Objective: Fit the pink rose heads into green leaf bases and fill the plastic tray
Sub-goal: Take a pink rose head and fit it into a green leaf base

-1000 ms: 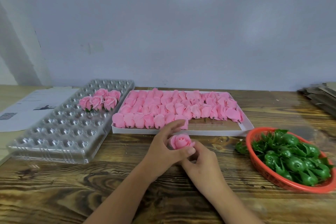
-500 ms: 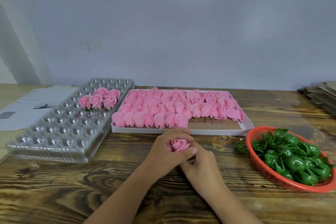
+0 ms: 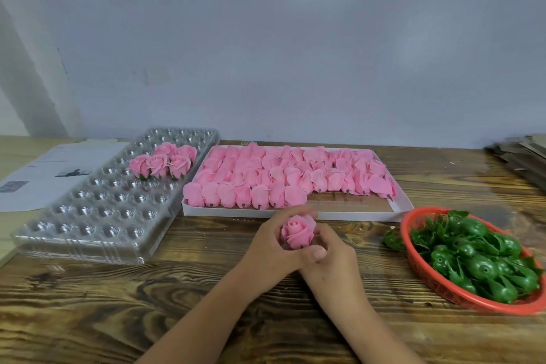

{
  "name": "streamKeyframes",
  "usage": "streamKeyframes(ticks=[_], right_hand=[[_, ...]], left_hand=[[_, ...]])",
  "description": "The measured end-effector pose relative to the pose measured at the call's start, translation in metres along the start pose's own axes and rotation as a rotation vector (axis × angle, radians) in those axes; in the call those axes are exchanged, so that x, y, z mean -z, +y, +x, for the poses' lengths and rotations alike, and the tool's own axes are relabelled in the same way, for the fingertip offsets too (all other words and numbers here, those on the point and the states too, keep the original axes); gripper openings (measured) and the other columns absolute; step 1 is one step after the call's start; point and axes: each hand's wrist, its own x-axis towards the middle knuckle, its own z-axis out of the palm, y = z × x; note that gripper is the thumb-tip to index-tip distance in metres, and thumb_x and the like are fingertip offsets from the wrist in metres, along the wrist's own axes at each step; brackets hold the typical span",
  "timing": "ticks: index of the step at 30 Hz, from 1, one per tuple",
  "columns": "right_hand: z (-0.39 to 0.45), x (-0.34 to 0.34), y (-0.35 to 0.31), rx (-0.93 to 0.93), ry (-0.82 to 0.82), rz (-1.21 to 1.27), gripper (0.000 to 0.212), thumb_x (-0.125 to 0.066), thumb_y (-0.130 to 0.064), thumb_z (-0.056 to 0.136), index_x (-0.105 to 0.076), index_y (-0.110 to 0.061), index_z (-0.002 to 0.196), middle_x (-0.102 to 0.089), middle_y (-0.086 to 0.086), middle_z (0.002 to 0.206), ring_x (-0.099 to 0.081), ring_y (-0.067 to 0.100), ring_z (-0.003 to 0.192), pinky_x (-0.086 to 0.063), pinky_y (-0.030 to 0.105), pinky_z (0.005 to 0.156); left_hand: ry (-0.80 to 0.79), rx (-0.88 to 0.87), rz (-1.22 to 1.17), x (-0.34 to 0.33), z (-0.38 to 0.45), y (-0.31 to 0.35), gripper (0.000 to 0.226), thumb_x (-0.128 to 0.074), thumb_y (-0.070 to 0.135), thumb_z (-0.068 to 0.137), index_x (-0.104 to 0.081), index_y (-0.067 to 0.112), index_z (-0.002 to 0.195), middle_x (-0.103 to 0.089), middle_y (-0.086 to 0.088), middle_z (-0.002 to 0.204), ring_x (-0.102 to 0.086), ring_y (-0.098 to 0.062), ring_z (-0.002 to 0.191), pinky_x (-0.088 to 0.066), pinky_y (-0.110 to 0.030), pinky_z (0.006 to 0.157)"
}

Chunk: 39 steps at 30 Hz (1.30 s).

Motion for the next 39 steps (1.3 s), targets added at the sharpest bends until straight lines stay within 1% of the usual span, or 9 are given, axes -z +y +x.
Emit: streamKeyframes(ticks=[5, 14, 16, 19, 21, 24, 28, 34, 39], right_hand=[[0.001, -0.002, 0.001, -0.013, -0.038, -0.016, 0.039, -0.072, -0.038, 0.075, -0.06, -0.043, 0.112, -0.07, -0.018, 0.085, -0.065, -0.001, 0.081, -0.056, 0.024, 0.069], [0.0, -0.004, -0.003, 0.072, -0.089, 0.106, 0.023, -0.058, -0.047, 0.071, -0.069, -0.038, 0.09, -0.071, -0.012, 0.078, -0.065, 0.005, 0.068, -0.052, 0.02, 0.062], [0.001, -0.003, -0.003, 0.071, -0.094, 0.104, 0.014, -0.063, -0.039, 0.075, -0.069, -0.04, 0.088, -0.071, -0.015, 0.078, -0.065, 0.002, 0.068, -0.05, 0.017, 0.062], [0.002, 0.001, -0.002, 0.084, -0.076, 0.088, 0.029, -0.07, -0.018, 0.08, -0.066, -0.045, 0.088, -0.071, -0.023, 0.081, -0.066, -0.004, 0.074, -0.046, 0.008, 0.062], [0.003, 0.001, -0.004, 0.084, -0.038, 0.104, 0.02, -0.069, -0.027, 0.078, -0.068, -0.044, 0.09, -0.072, -0.023, 0.082, -0.066, -0.003, 0.075, -0.046, 0.008, 0.062], [0.003, 0.002, -0.004, 0.084, 0.038, 0.117, 0.017, -0.064, -0.041, 0.072, -0.066, -0.048, 0.087, -0.07, -0.023, 0.077, -0.065, -0.003, 0.069, -0.044, 0.007, 0.059], [0.006, 0.001, 0.0, 0.059, 0.05, 0.075, 0.027, -0.076, -0.021, 0.077, -0.068, -0.046, 0.083, -0.069, -0.016, 0.069, -0.06, 0.004, 0.061, -0.044, 0.011, 0.055], [0.007, -0.001, 0.002, -0.025, -0.023, 0.056, 0.041, -0.085, -0.028, 0.073, -0.064, -0.04, 0.106, -0.07, -0.012, 0.075, -0.065, 0.0, 0.071, -0.045, 0.008, 0.061], [0.007, -0.003, 0.005, -0.071, -0.03, 0.042, 0.053, -0.082, -0.033, 0.077, -0.052, -0.038, 0.121, -0.07, -0.012, 0.083, -0.064, -0.004, 0.078, -0.046, 0.007, 0.066]], left_hand=[[0.024, -0.007, 0.031, -0.001, 0.0, -0.003, 0.056, -0.082, 0.044, 0.073, -0.064, 0.032, 0.125, -0.072, 0.011, 0.123, -0.067, -0.01, 0.115, -0.054, -0.024, 0.096], [0.068, -0.033, 0.067, 0.003, 0.002, -0.001, 0.037, -0.076, 0.049, 0.079, -0.068, 0.045, 0.116, -0.073, 0.012, 0.119, -0.067, -0.009, 0.112, -0.054, -0.021, 0.091], [0.056, -0.027, 0.059, 0.003, 0.002, -0.003, 0.047, -0.079, 0.046, 0.078, -0.066, 0.041, 0.123, -0.073, 0.013, 0.119, -0.068, -0.008, 0.111, -0.054, -0.021, 0.091], [0.017, 0.042, 0.004, 0.007, 0.003, -0.009, 0.084, -0.091, 0.041, 0.065, -0.048, 0.048, 0.137, -0.067, 0.017, 0.126, -0.065, -0.006, 0.117, -0.053, -0.02, 0.092], [0.011, 0.081, -0.007, 0.01, 0.002, -0.012, 0.095, -0.094, 0.04, 0.061, -0.042, 0.055, 0.139, -0.063, 0.017, 0.132, -0.062, -0.004, 0.121, -0.053, -0.021, 0.093], [0.059, 0.087, 0.031, 0.011, 0.001, -0.013, 0.089, -0.092, 0.041, 0.063, -0.044, 0.056, 0.136, -0.065, 0.02, 0.128, -0.062, -0.001, 0.12, -0.052, -0.017, 0.092], [0.095, 0.071, 0.055, 0.011, 0.0, -0.016, 0.077, -0.089, 0.025, 0.074, -0.048, 0.05, 0.134, -0.069, 0.021, 0.119, -0.064, 0.002, 0.115, -0.049, -0.008, 0.088], [0.163, 0.078, 0.076, 0.022, -0.001, -0.008, 0.068, -0.089, 0.026, 0.077, -0.053, 0.05, 0.131, -0.074, 0.019, 0.114, -0.068, 0.001, 0.108, -0.055, -0.016, 0.089], [0.402, 0.074, 0.147, 0.087, 0.004, 0.025, 0.066, -0.088, 0.035, 0.067, -0.058, 0.046, 0.125, -0.075, 0.018, 0.087, -0.07, 0.002, 0.079, -0.056, -0.016, 0.068]])
